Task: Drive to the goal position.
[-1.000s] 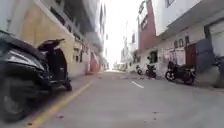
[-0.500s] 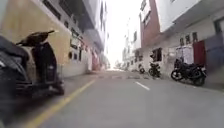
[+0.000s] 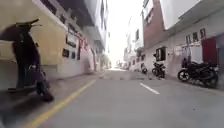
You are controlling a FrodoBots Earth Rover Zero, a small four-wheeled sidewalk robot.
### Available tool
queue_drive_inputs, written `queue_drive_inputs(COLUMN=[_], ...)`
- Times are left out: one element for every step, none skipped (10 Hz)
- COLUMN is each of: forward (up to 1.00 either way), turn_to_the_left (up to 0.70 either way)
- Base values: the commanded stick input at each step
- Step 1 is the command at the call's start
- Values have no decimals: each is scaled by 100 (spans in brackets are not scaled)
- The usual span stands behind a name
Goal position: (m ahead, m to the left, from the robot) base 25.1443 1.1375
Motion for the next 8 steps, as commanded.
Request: queue_drive_inputs(forward=[100, 100, 100, 100, 100, 100, 100, 100], turn_to_the_left=[0, 0, -5, -28, -40, -40, -40, -40])
